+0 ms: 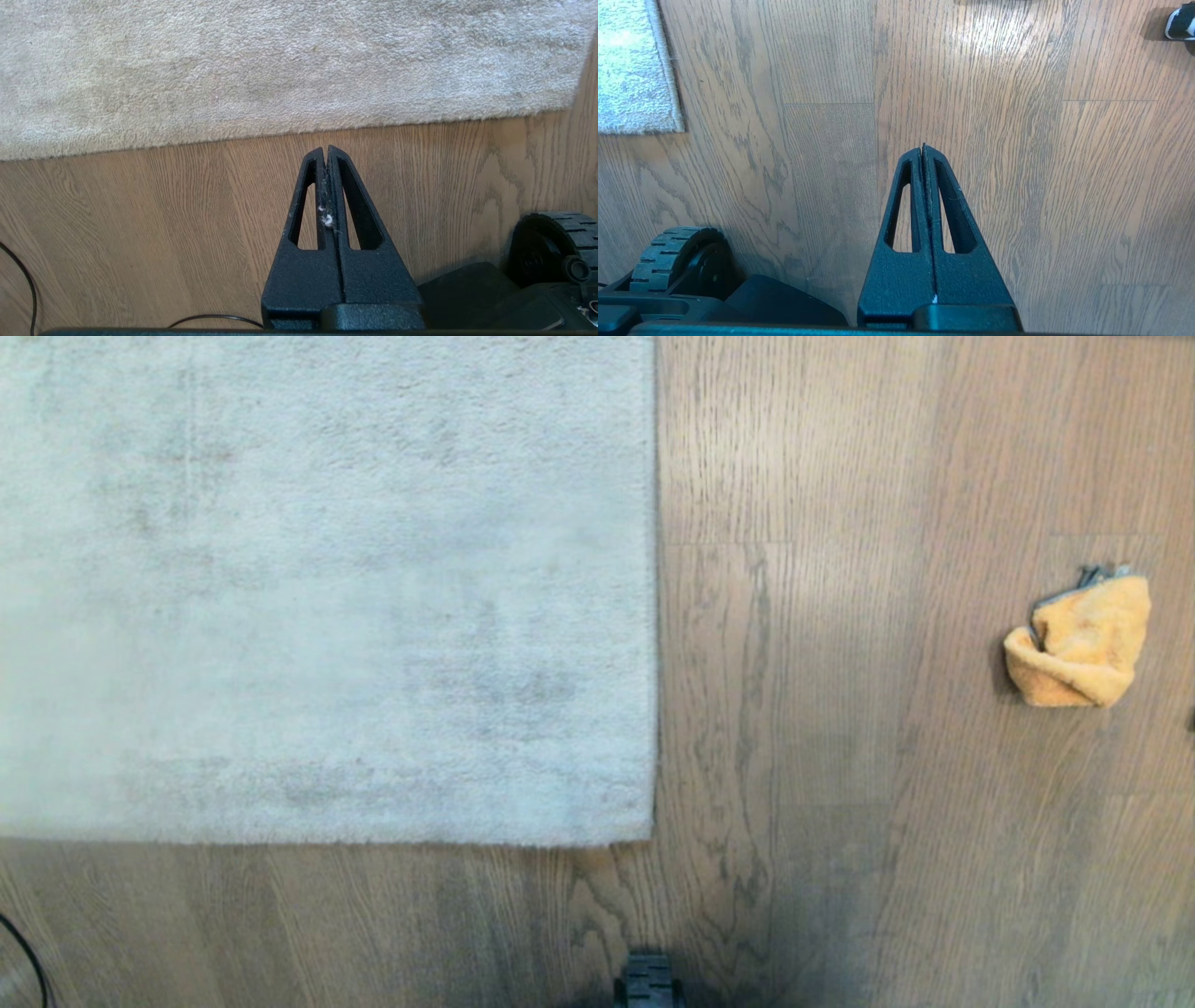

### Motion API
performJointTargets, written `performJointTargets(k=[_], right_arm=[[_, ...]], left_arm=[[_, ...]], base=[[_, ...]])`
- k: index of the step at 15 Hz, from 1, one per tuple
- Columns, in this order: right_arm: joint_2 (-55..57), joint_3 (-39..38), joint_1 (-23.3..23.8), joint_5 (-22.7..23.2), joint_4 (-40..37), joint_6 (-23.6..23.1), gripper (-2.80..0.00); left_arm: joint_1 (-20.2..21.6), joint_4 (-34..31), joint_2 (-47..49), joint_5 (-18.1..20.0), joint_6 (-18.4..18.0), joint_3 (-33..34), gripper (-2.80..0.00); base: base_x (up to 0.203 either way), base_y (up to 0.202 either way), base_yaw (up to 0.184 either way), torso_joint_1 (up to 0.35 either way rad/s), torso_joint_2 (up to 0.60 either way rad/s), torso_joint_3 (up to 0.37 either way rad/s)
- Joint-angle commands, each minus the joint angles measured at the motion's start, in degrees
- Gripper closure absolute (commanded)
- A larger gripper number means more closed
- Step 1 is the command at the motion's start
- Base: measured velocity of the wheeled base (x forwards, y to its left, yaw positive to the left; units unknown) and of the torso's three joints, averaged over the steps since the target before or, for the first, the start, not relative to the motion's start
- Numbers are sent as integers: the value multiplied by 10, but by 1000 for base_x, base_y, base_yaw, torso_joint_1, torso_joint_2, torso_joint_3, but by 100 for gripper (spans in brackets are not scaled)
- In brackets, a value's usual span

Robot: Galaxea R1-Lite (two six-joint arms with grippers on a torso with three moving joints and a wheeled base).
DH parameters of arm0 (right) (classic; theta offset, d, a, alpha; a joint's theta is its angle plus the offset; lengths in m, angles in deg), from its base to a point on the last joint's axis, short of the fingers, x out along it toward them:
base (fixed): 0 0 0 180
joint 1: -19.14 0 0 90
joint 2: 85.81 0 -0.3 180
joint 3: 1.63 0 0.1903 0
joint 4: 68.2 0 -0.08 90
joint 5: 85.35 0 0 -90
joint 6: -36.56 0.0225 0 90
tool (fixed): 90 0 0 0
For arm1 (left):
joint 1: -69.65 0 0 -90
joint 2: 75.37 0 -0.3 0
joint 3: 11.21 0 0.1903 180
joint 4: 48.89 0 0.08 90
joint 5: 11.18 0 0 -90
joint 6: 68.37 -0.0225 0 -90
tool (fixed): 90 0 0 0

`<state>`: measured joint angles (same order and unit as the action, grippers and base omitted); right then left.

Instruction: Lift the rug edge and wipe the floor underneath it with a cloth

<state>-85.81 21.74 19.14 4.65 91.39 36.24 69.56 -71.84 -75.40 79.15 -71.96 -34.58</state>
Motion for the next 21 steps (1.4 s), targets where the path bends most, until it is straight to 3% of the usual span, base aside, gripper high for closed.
performJointTargets(k=[1, 21], right_arm=[[1, 0, 0, 0, 0, 0, 0], [1, 0, 0, 0, 0, 0, 0]], left_arm=[[0, 0, 0, 0, 0, -1, 0], [0, 0, 0, 0, 0, 0, 0]], base=[[0, 0, 0, 0, 0, 0], [0, 0, 0, 0, 0, 0]])
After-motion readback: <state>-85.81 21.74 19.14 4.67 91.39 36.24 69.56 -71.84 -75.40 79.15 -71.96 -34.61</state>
